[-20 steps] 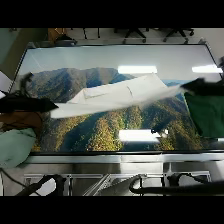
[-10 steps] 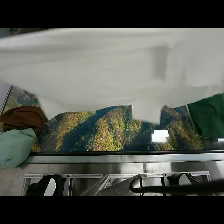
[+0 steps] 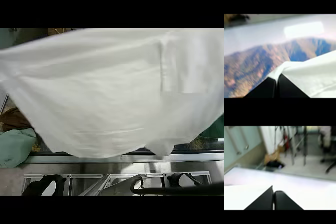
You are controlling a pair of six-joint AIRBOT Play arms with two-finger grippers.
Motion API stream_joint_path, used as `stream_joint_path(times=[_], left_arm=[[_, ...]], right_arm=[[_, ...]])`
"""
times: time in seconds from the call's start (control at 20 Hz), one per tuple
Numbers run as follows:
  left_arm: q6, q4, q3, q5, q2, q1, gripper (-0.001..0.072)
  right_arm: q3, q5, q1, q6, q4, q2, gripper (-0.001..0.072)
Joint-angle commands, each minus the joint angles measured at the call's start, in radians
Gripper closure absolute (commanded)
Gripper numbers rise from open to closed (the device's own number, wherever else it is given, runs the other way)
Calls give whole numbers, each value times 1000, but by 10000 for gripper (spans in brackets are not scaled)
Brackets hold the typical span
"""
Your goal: Fold the shirts.
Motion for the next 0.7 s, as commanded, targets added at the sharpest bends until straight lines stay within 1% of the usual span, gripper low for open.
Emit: stream_joint_path(times=[0.0, 0.1, 0.2, 0.35, 0.45, 0.55, 0.65], left_arm=[[14, 14, -127, 61, -217, -43, 691], [50, 5, -167, 77, -360, -20, 691], [72, 6, -168, 87, -510, -14, 691], [92, -19, -168, 171, -670, -16, 691], [97, -45, -141, 201, -754, -14, 691], [114, -42, -79, 168, -830, -14, 691], [139, -43, -10, 126, -898, -16, 691]], right_arm=[[-191, 19, 85, -88, 11, -159, 691], [-286, -45, 142, -119, -60, -270, 691], [-303, -78, 171, -118, -101, -404, 691], [-303, -127, 190, -131, -90, -568, 691], [-303, -151, 195, -140, -94, -637, 691], [-303, -151, 195, -140, -140, -678, 691], [-303, -127, 196, -116, -249, -688, 691]])
